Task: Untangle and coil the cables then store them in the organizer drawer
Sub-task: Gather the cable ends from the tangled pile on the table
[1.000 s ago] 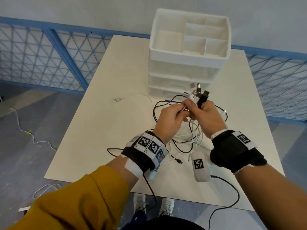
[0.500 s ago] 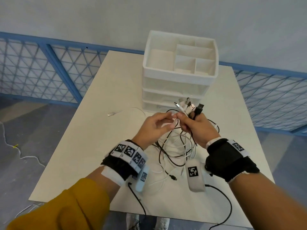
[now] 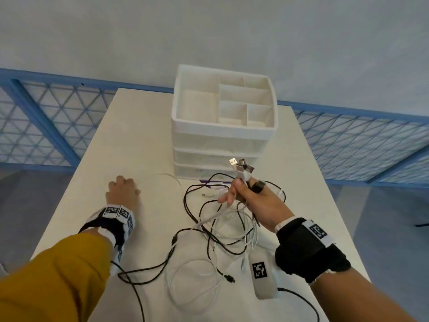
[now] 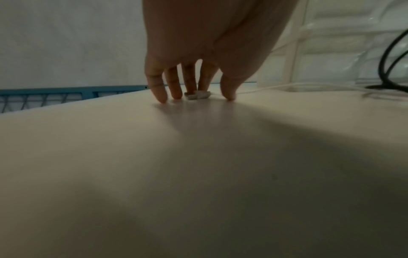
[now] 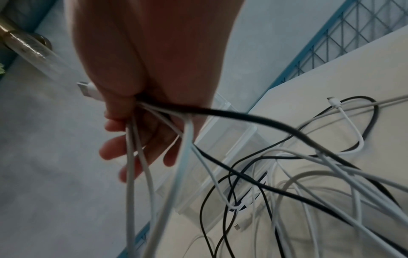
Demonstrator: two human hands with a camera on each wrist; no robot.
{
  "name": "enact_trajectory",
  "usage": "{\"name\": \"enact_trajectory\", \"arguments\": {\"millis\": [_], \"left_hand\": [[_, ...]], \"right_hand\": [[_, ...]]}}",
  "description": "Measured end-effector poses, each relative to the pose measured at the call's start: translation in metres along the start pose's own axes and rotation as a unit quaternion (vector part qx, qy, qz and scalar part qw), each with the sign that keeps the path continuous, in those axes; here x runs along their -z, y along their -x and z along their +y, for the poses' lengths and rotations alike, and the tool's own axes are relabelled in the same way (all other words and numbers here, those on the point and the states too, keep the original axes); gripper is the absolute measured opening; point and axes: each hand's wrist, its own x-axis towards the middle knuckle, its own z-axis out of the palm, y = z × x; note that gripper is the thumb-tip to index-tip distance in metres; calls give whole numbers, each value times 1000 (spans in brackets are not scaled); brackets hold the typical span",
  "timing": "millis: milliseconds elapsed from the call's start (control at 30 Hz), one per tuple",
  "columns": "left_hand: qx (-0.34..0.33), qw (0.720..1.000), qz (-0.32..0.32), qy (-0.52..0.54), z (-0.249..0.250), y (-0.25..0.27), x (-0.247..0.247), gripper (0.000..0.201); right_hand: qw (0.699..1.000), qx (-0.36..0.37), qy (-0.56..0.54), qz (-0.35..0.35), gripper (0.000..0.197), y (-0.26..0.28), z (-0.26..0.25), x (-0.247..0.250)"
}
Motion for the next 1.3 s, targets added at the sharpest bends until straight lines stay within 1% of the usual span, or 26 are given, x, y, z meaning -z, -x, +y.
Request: {"name": "enact_trajectory", "arguments": {"millis": [33, 100, 200, 233, 267, 367, 400, 467, 500, 567, 600, 667, 700, 733, 800, 867, 900, 933, 1000, 1033, 1067, 1100, 1133, 1200, 1233, 1300], "left_hand": [[-9, 1000, 0, 9, 3, 0, 0, 26], [-29, 998, -32, 49, 9, 6, 0, 22], [-105, 985, -77, 111, 21, 23, 5, 8], [-132, 979, -82, 131, 25, 30, 9, 15], [-161, 973, -74, 147, 28, 37, 14, 17], [-234, 946, -18, 224, 41, 66, 41, 14], [-261, 930, -9, 257, 48, 78, 52, 14], [-306, 888, -14, 343, 65, 104, 80, 18], [-315, 861, -23, 398, 73, 116, 94, 22], [-324, 806, -49, 492, 88, 131, 116, 26], [-327, 790, -52, 516, 94, 138, 124, 27], [-325, 764, -33, 556, 102, 147, 134, 28], [-323, 748, -20, 579, 105, 149, 138, 30], [-324, 732, -8, 599, 106, 151, 141, 32], [-331, 714, 11, 616, 106, 153, 143, 44], [-326, 712, 22, 621, 106, 152, 140, 61], [-321, 720, 18, 615, 106, 151, 137, 70], [-325, 735, 4, 595, 108, 151, 135, 79], [-363, 765, -45, 529, 117, 156, 131, 93], [-389, 769, -69, 502, 125, 161, 129, 99], [-409, 766, -78, 491, 135, 166, 126, 101], [-416, 763, -68, 491, 144, 170, 123, 98], [-406, 763, -45, 502, 152, 173, 118, 88], [-364, 765, 6, 532, 160, 168, 108, 56], [-342, 770, 24, 537, 161, 163, 103, 40], [-327, 788, 58, 519, 160, 153, 96, 27]], "right_hand": [[1000, -1, -22, -1, 32, -1, -2, -1], [999, 1, -49, 13, 27, -2, -4, -4], [997, -13, -53, 61, 27, -6, -6, -8], [996, -16, -48, 71, 26, -7, -5, -9], [996, -15, -35, 77, 25, -8, -6, -10], [997, 11, 21, 75, 15, -11, -7, -12], [997, 19, 28, 65, 13, -12, -7, -13], [997, 35, 53, 34, 18, -14, -10, -17], [997, 45, 66, 21, 20, -14, -13, -21], [994, 76, 76, 10, 11, -14, -21, -30], [993, 93, 75, 13, 8, -13, -25, -32], [989, 112, 84, 36, 16, -10, -35, -33], [987, 121, 91, 50, 17, -9, -40, -33], [985, 130, 95, 61, 13, -9, -43, -32], [979, 156, 103, 81, 9, -4, -55, -29], [975, 179, 88, 98, 19, 2, -68, -26], [976, 182, 71, 99, 17, 6, -77, -23], [976, 186, 59, 96, 15, 10, -84, -20], [973, 207, 50, 90, 24, 16, -96, -17], [972, 215, 45, 83, 28, 19, -102, -17], [973, 215, 40, 74, 30, 22, -107, -17], [974, 215, 43, 62, 33, 24, -112, -17], [974, 214, 51, 50, 35, 26, -117, -17], [974, 217, 41, 43, 40, 29, -127, -14], [975, 216, 12, 54, 41, 30, -131, -11], [972, 210, -54, 93, 41, 30, -135, -3]]}}
